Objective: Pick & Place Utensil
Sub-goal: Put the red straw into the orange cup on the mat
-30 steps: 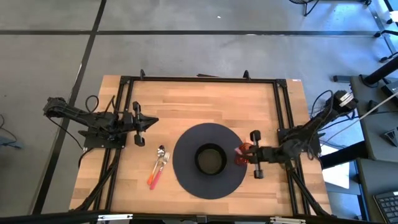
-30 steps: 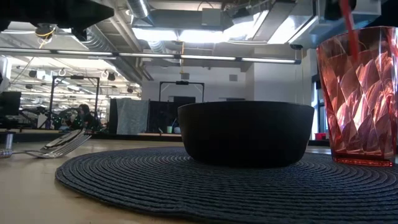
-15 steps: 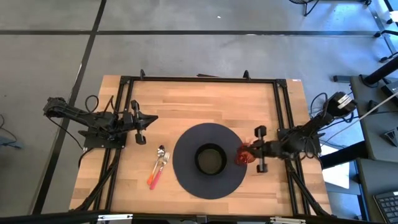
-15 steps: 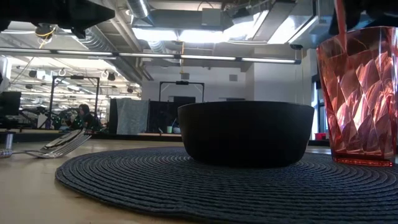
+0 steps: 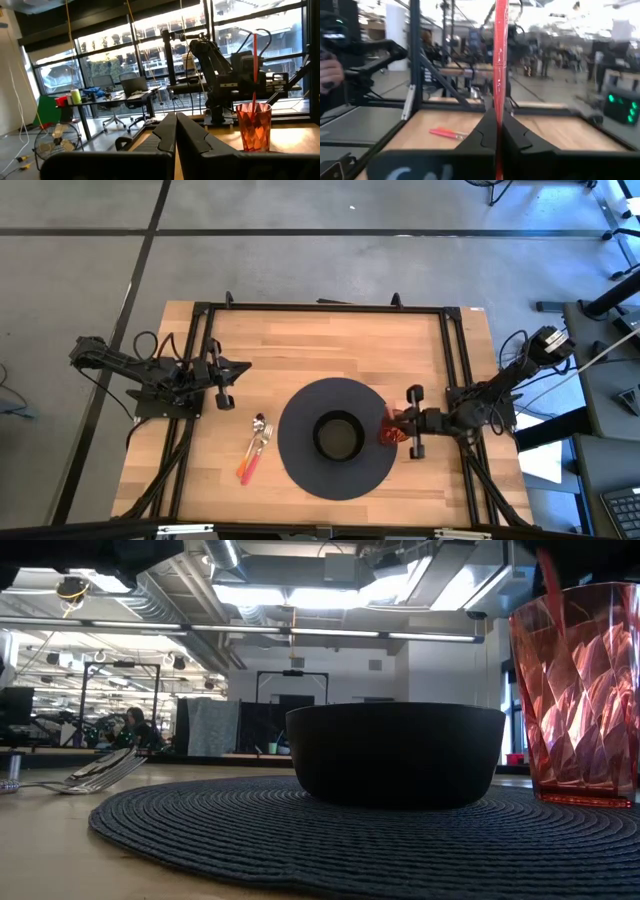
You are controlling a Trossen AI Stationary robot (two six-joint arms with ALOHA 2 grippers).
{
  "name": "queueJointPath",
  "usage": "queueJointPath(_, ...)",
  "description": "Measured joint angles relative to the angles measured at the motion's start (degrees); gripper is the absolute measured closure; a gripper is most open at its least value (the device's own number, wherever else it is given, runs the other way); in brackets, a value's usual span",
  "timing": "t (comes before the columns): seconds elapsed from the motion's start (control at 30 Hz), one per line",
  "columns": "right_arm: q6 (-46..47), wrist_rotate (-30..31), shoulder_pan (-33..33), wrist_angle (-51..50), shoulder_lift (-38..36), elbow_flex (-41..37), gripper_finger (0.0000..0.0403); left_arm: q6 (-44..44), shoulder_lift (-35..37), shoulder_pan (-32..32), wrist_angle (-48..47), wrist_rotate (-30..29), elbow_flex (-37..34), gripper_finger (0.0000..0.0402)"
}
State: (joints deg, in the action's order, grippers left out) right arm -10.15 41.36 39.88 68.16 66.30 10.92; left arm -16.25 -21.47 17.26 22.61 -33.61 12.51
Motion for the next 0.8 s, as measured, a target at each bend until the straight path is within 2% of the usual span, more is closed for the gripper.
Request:
queueJointPath(0.23, 6.54, 3.10, 0.00, -3.31, 0.83, 0.82, 0.0402, 0.36, 0.00, 0.00, -0.06, 0.00, 0.00, 0.0399)
queueJointPath(0.8, 14.29, 2.56, -1.97, -11.15, 0.83, 0.85, 0.0391, 1.44, 0.00, 0.00, -0.15, 0.00, 0.00, 0.0396)
